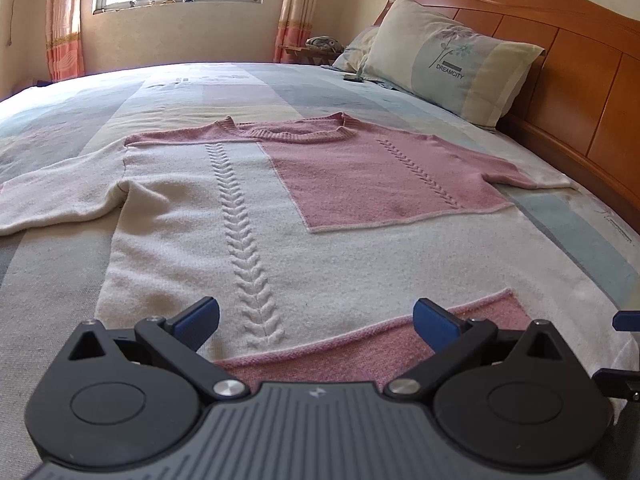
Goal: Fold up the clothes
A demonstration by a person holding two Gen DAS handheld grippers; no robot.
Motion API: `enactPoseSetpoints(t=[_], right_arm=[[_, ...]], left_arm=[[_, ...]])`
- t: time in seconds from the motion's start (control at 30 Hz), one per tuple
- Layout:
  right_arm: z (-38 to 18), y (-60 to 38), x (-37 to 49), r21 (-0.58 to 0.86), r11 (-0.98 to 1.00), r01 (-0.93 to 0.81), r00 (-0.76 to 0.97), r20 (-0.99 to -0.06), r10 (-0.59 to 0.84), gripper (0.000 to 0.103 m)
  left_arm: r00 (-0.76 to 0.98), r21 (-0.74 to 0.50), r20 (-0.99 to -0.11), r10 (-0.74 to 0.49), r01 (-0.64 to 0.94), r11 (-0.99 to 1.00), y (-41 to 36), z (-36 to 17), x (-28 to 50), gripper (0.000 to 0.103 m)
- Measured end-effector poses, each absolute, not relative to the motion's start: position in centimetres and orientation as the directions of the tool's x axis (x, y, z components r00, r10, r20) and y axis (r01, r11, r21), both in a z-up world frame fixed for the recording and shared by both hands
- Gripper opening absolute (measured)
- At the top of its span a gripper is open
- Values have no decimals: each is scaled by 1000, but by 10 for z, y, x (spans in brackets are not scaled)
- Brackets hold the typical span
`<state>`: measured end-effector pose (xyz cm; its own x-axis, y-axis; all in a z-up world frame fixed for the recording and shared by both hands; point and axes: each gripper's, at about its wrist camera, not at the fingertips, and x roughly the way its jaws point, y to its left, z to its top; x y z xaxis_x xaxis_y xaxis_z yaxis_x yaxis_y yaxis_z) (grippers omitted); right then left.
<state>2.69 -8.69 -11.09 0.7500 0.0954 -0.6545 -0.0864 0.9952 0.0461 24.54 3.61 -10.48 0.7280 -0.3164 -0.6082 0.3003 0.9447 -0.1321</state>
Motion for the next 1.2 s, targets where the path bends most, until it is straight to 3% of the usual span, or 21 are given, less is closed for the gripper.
enactPoseSetpoints(t=[0.23, 0.5, 0.6, 0.8, 0.97, 1.13, 1.2], right_arm=[[-136, -145, 28, 90, 990, 111, 718, -695, -18, 103], [-114, -127, 70, 188, 982, 19, 767, -633, 107, 103], [-130, -143, 88, 223, 970, 97, 734, -675, 81, 103], [-122, -163, 74, 204, 962, 180, 751, -661, 0, 103], [-117, -147, 104, 258, 962, 93, 753, -650, 102, 103], [-138, -135, 108, -1, 991, 137, 692, -715, -96, 103], [-132, -141, 94, 17, 985, 172, 696, -710, -109, 103]], left_arm=[[728, -144, -609, -316, 290, 946, 40, -104, 247, 102], [722, -153, -615, -316, 284, 947, 43, -105, 248, 102], [717, -151, -624, -310, 278, 949, 44, -106, 249, 102], [713, -172, -628, -311, 263, 949, 50, -106, 252, 102], [708, -166, -635, -310, 267, 949, 48, -108, 254, 102], [706, -93, -655, -270, 279, 956, 43, -111, 253, 102], [706, -82, -657, -264, 281, 956, 42, -109, 253, 102]])
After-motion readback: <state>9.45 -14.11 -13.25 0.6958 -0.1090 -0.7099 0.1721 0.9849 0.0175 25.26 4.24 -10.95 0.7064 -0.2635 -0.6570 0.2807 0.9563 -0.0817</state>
